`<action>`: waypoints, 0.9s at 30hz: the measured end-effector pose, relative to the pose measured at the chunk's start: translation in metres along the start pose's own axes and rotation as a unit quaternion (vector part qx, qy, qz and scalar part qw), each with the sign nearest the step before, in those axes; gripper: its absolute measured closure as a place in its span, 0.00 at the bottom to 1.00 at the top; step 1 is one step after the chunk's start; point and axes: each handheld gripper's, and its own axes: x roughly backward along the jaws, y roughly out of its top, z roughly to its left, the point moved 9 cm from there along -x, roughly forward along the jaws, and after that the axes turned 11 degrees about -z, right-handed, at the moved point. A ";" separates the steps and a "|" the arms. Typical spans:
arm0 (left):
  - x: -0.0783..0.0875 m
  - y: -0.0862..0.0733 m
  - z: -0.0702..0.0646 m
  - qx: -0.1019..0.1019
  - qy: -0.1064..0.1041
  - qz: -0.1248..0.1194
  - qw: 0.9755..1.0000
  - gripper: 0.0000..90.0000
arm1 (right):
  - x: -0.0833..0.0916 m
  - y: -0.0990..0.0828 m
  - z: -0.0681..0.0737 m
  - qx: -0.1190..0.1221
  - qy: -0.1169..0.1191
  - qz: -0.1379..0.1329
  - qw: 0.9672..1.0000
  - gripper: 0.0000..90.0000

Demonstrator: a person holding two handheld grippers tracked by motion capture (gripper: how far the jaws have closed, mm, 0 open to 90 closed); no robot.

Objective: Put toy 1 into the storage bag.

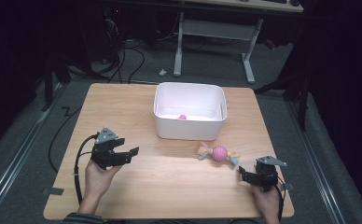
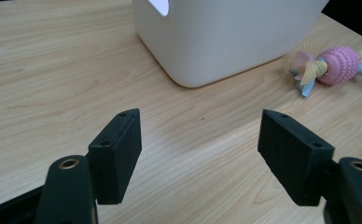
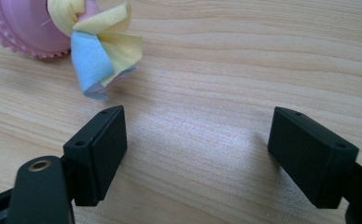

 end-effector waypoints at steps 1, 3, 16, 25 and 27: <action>-0.001 -0.001 0.000 0.001 0.001 0.000 1.000 0.34 | 0.000 0.000 0.000 0.000 0.000 0.000 1.000 0.22; -0.002 -0.005 0.000 0.002 0.001 0.003 1.000 0.34 | 0.000 0.000 0.000 0.000 0.000 0.000 1.000 0.22; -0.010 -0.033 0.003 0.011 0.014 0.020 1.000 0.33 | 0.000 0.000 0.000 0.000 0.000 0.000 1.000 0.22; -0.020 -0.046 0.004 0.008 0.027 0.027 0.999 0.33 | 0.000 0.000 0.000 0.000 0.000 0.000 1.000 0.22; -0.022 -0.049 0.004 0.007 0.030 0.028 0.999 0.33 | 0.000 0.000 0.000 0.000 0.000 0.000 1.000 0.22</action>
